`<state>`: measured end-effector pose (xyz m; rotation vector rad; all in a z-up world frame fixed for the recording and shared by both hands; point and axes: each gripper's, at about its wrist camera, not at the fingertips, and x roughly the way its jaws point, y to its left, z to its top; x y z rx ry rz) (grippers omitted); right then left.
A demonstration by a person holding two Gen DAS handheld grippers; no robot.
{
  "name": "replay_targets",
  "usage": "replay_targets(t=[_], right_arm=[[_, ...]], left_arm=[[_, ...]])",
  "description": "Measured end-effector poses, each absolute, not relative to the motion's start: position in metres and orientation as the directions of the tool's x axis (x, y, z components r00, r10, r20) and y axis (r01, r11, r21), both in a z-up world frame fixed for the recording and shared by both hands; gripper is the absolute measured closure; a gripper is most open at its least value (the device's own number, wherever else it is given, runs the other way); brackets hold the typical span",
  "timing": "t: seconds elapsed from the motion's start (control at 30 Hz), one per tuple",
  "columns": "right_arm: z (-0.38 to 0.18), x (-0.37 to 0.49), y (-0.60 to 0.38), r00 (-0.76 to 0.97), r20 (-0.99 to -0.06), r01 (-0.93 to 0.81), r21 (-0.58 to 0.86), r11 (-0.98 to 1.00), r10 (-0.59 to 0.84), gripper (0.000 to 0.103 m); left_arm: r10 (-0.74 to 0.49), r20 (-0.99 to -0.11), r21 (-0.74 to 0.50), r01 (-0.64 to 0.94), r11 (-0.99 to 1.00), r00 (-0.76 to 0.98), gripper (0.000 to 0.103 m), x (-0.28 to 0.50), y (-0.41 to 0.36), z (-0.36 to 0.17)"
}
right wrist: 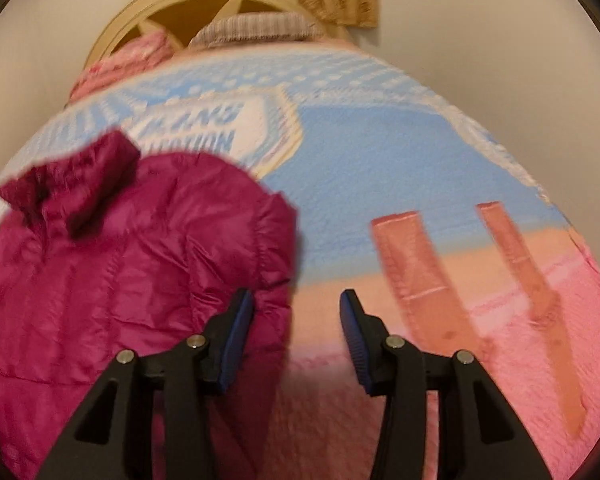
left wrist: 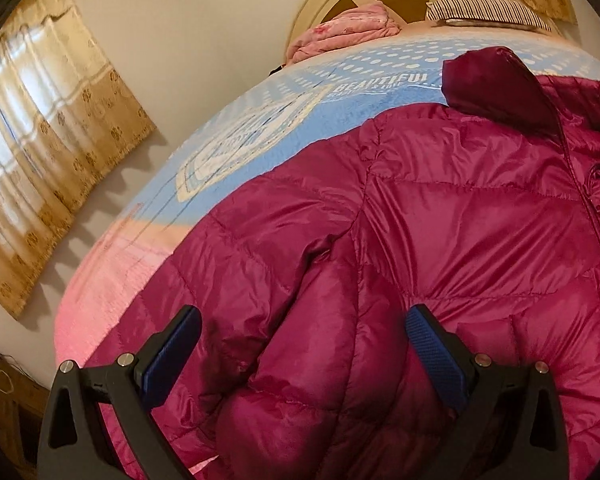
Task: Fold large clothes
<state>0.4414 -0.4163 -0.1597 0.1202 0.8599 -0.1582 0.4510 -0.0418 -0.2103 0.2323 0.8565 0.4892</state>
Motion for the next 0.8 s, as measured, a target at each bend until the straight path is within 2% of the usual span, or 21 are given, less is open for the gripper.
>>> replay_targets(t=[0.17, 0.27, 0.43, 0.8], right_arm=[[-0.124, 0.412, -0.383, 0.713, -0.701, 0.093, 0.067, 0.993, -0.019, 0.053], [-0.141, 0.414, -0.363, 0.681, -0.731, 0.030, 0.085, 0.996, 0.042, 0.054], [-0.184, 0.421, -0.353, 0.637, -0.770, 0.027, 0.047, 0.999, 0.019, 0.053], [-0.187, 0.424, -0.345, 0.634, -0.772, 0.019, -0.025, 1.000, -0.032, 0.052]], left_arm=[[0.495, -0.666, 0.376, -0.322, 0.869, 0.558, 0.001, 0.452, -0.040, -0.213], [0.487, -0.670, 0.364, -0.324, 0.873, 0.561, 0.001, 0.451, -0.037, -0.213], [0.470, -0.680, 0.343, -0.322, 0.882, 0.563, 0.001, 0.450, -0.035, -0.214], [0.493, -0.660, 0.370, -0.326, 0.870, 0.567, 0.001, 0.447, -0.047, -0.217]])
